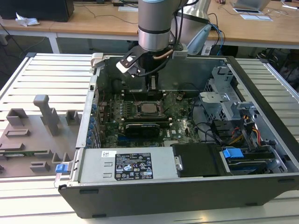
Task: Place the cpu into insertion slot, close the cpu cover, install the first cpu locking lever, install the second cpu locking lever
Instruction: 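Place the cpu into insertion slot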
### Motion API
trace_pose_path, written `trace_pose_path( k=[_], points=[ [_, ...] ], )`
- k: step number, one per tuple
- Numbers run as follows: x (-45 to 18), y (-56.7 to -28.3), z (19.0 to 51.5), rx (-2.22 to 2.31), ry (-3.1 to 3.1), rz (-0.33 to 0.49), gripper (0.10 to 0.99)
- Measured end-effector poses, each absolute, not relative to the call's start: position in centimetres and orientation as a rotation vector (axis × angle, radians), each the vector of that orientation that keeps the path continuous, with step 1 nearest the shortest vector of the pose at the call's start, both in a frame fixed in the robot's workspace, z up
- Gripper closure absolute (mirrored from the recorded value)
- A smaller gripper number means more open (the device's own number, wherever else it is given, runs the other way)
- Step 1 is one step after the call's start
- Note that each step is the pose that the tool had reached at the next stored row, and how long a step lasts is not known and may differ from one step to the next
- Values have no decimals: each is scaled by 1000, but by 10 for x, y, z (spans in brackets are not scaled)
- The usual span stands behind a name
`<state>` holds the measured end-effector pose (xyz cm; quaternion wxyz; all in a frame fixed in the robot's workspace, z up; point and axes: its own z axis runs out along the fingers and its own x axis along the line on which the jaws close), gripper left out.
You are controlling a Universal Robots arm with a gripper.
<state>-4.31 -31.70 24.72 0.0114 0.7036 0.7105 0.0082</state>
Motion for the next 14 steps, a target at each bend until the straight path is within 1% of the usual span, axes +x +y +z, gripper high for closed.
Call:
trace_pose_path(
  k=[14],
  points=[
    [-43,-317,263,2194,2216,26,980]
  ],
)
